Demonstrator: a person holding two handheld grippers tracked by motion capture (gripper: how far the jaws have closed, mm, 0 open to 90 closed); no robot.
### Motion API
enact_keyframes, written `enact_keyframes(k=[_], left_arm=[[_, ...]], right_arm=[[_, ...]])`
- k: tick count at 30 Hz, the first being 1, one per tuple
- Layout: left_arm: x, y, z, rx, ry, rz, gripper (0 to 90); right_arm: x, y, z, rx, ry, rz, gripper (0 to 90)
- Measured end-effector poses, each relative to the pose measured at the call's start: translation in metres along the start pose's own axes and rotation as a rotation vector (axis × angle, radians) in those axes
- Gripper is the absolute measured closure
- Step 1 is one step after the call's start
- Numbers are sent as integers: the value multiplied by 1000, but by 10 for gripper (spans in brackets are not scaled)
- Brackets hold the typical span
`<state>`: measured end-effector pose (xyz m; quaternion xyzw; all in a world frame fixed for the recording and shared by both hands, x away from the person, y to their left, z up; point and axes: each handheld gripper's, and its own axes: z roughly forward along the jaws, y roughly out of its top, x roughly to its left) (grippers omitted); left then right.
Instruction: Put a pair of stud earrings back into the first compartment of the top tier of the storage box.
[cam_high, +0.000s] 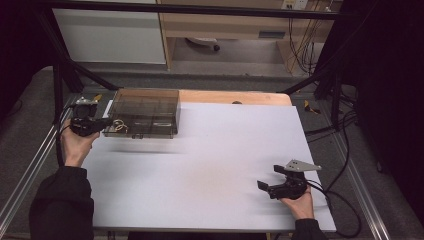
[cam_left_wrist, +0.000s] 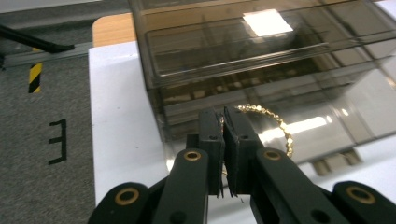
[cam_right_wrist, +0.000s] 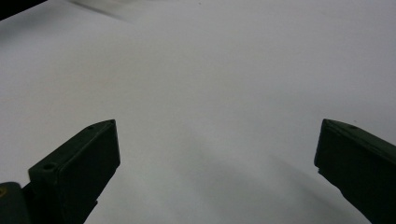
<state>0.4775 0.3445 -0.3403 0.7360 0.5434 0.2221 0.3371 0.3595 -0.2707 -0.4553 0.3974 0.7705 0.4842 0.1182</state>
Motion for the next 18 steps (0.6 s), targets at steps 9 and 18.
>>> enact_keyframes(k=[9, 18], left_arm=[[0, -4, 23, 20, 42, 10, 857], [-1, -8, 31, 41, 29, 13, 846]], right_arm=[[0, 0, 0, 3, -1, -2, 6], [0, 0, 0, 1, -1, 0, 6]])
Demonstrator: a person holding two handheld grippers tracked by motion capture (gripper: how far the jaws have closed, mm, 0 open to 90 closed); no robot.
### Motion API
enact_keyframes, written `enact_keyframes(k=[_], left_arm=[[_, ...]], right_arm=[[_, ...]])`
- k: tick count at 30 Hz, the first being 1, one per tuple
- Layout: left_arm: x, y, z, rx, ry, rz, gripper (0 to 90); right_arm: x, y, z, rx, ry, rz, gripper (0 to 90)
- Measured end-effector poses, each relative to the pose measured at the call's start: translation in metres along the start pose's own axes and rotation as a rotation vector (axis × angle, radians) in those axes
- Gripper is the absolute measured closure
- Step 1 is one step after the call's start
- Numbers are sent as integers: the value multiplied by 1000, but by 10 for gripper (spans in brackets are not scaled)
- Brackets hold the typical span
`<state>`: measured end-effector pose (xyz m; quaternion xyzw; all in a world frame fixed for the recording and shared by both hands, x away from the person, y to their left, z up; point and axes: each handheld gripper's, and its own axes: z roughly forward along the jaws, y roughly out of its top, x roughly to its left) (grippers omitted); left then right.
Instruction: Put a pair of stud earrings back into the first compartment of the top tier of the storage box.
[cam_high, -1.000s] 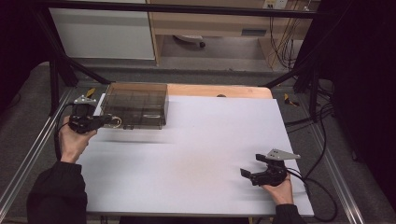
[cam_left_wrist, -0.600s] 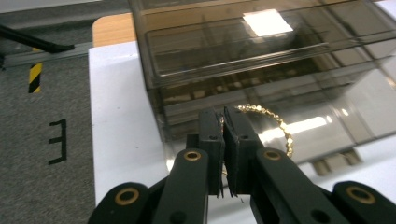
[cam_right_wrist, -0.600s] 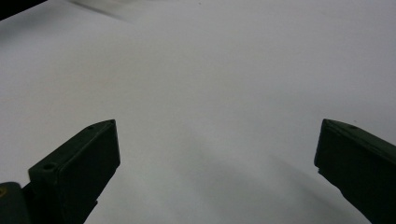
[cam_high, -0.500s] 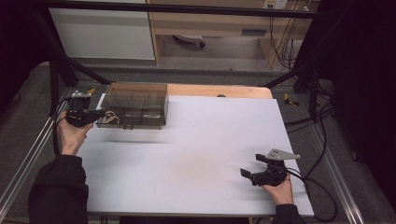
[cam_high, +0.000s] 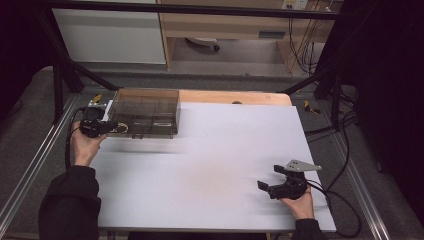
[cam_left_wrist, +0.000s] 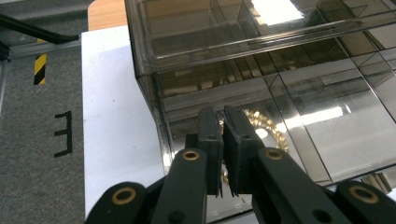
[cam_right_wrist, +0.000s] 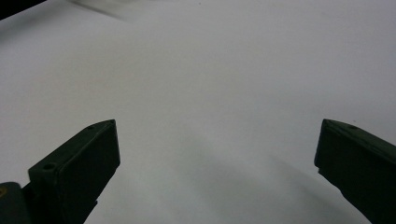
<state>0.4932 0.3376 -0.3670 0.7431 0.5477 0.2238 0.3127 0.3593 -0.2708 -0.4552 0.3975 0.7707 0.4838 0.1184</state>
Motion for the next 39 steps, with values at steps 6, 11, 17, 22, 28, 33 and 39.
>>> enact_keyframes(k=[6, 11, 17, 22, 28, 33, 39], left_arm=[[1, -1, -11, -48, -29, -13, 798], [-3, -8, -27, -89, -80, 0, 666], [-11, -23, -45, -137, -129, 45, 476], [-19, -40, -51, -162, -161, 68, 340], [-30, -60, -50, -172, -154, 107, 191], [-40, -76, -46, -176, -179, 120, 129], [-53, -90, -42, -170, -203, 141, 99]], right_arm=[[0, 0, 0, 0, -1, 0, 7], [0, 0, 0, -2, -1, 3, 6], [0, 0, 0, -2, -2, 2, 6], [0, 0, 0, -2, -1, 2, 6], [0, 0, -1, -3, -1, 4, 6], [0, 0, -1, -4, 0, 6, 6], [0, 0, -1, -3, 0, 6, 6]])
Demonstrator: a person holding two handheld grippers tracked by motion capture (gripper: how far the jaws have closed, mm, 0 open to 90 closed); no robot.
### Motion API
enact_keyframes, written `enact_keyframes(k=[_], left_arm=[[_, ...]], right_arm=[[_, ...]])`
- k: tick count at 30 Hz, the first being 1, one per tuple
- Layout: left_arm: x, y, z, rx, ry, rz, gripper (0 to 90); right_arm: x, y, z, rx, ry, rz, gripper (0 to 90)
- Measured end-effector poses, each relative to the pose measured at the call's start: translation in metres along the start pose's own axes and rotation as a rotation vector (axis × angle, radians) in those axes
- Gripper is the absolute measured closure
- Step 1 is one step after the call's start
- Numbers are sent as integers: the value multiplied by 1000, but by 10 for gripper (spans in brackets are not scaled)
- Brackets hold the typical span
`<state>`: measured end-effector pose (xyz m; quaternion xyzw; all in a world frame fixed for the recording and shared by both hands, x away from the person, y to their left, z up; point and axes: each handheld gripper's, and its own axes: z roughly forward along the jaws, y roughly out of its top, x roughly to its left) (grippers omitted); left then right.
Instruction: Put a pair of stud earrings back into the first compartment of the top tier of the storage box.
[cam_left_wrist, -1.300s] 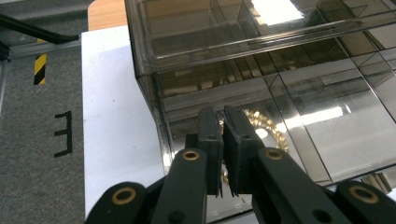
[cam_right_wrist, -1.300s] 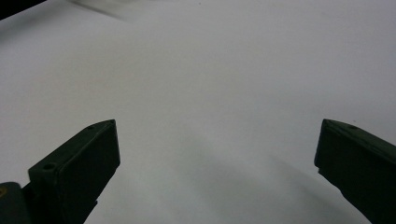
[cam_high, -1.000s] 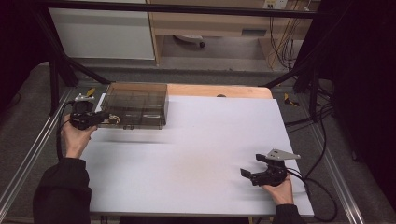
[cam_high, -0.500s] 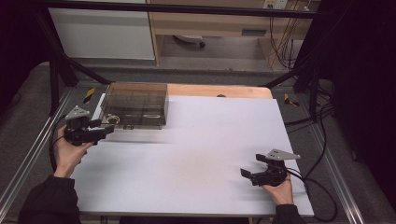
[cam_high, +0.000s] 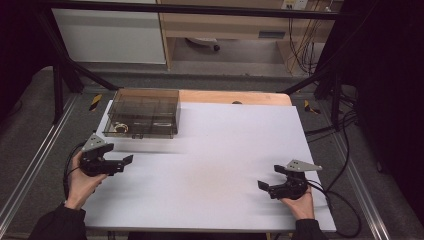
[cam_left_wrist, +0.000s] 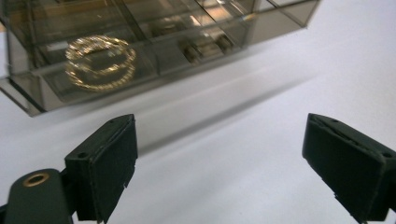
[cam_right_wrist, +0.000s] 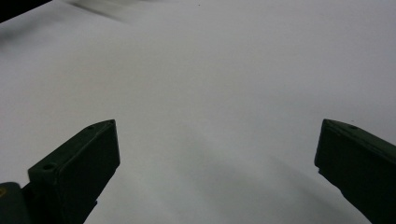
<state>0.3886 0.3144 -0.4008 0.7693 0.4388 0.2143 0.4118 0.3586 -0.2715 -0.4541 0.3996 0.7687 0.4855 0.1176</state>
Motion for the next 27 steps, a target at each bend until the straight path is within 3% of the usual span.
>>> enact_keyframes(k=[6, 7, 17, 27], left_arm=[[-13, -13, 5, 7, -21, 21, 97], [-17, -19, 8, 12, -42, 26, 96], [-29, -35, 15, 37, -99, 59, 83], [-29, -42, 16, 54, -92, 69, 79]], right_arm=[[0, 0, 0, 1, 1, 1, 6], [0, 0, 0, 1, 2, 0, 6], [0, -1, 1, 5, 5, 2, 6], [0, 0, 1, 4, 7, 1, 6]])
